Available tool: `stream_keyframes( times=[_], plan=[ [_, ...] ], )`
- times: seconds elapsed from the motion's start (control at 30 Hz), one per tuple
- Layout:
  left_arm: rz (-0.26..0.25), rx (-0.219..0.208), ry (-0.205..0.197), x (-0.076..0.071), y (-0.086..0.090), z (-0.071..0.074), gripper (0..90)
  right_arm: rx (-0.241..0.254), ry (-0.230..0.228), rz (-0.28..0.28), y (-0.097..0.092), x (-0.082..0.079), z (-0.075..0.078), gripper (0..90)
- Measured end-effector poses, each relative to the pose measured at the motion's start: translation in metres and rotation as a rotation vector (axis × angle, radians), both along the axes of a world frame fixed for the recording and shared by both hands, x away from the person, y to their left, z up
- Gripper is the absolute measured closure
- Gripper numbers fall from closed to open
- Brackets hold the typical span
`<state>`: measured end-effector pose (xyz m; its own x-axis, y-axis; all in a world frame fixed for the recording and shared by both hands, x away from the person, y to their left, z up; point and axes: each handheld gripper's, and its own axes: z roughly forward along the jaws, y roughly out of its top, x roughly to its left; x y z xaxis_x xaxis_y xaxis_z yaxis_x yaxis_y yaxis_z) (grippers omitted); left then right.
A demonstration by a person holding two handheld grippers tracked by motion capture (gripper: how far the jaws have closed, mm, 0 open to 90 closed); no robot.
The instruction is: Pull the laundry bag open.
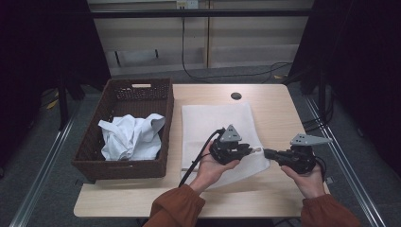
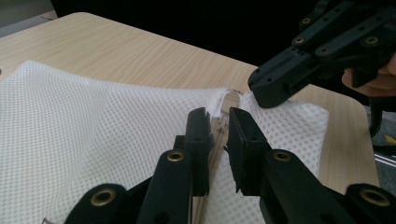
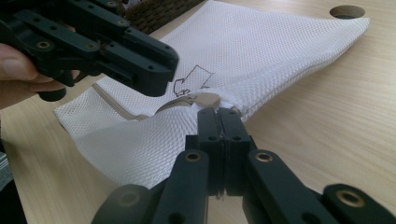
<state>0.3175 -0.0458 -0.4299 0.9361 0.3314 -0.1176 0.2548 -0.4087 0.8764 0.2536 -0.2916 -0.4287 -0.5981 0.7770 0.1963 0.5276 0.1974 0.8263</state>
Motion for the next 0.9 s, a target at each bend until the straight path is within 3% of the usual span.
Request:
stream_keyframes(
  times=[0.17,0.33,0.4,0.63,0.7,0.9],
  plan=[
    [-0.004,0.02,-0.008,0.003,-0.009,-0.002,74.6,-0.001,0.001,0.007,0.001,0.0,0.001,89.1],
    [-0.001,0.018,-0.019,0.004,-0.015,-0.001,65.1,-0.003,-0.005,0.011,0.002,0.0,0.0,89.1],
    [-0.007,0.008,0.001,0.006,-0.018,-0.002,61.6,-0.002,-0.001,0.015,0.002,0.0,0.0,89.1],
    [0.016,0.02,-0.005,0.007,-0.02,-0.002,63.8,-0.002,-0.001,0.015,0.002,-0.001,0.0,89.1],
    [0.046,0.019,-0.002,0.009,-0.015,-0.001,65.9,-0.002,-0.003,0.018,0.002,-0.001,0.0,89.1],
    [0.025,0.029,-0.007,0.007,-0.012,0.0,65.3,-0.003,-0.004,0.02,0.003,-0.001,0.0,89.1]
  ],
)
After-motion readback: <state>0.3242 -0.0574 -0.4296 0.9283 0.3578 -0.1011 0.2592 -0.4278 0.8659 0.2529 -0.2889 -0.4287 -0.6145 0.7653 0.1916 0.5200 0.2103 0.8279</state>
